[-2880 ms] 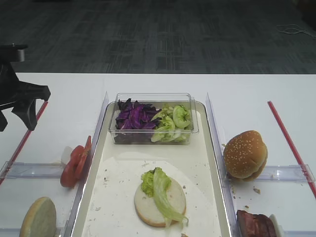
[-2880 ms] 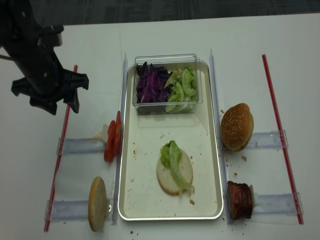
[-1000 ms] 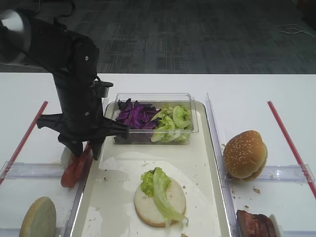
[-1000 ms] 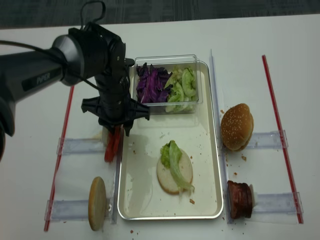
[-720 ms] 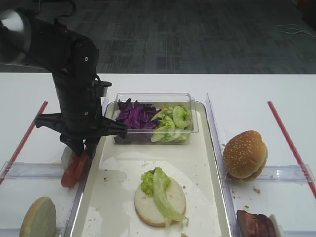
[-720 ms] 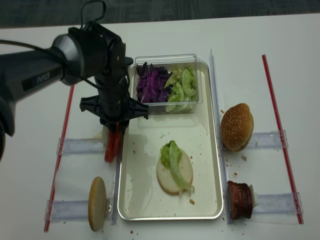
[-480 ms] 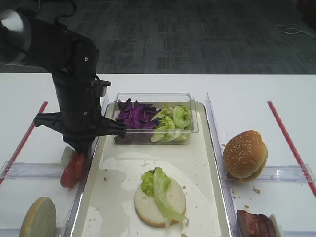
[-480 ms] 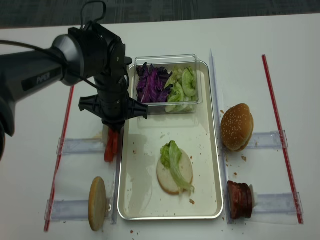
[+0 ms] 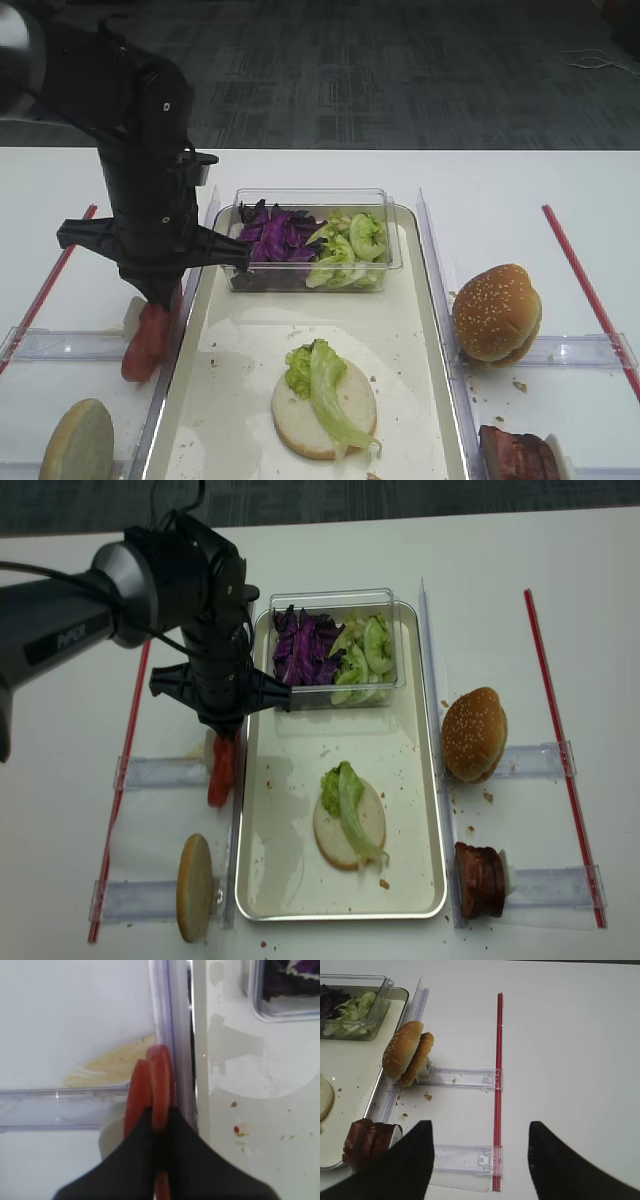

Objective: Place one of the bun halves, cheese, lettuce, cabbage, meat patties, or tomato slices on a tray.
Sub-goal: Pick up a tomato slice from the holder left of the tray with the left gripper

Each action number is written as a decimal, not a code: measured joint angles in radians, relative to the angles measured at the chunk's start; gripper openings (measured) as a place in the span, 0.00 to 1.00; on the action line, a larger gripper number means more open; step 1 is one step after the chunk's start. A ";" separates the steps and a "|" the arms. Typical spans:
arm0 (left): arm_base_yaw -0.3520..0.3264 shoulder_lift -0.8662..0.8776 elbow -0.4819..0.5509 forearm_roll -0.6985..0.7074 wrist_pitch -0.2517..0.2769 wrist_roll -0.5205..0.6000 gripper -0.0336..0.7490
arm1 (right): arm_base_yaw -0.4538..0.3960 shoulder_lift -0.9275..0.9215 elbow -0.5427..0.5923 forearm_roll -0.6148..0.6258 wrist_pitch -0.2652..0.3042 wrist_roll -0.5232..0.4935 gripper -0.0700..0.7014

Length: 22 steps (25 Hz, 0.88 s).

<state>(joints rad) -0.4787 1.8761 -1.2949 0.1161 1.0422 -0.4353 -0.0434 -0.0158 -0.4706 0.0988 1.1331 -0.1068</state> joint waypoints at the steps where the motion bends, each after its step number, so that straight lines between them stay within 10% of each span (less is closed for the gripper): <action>1: 0.000 -0.007 0.000 0.000 0.002 -0.001 0.05 | 0.000 0.000 0.000 0.000 0.000 0.000 0.64; 22: 0.000 -0.146 -0.043 0.013 0.104 0.036 0.05 | 0.000 0.000 0.000 0.000 0.000 0.000 0.64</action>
<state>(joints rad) -0.4787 1.7305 -1.3383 0.1295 1.1466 -0.3990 -0.0434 -0.0158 -0.4706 0.0988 1.1331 -0.1068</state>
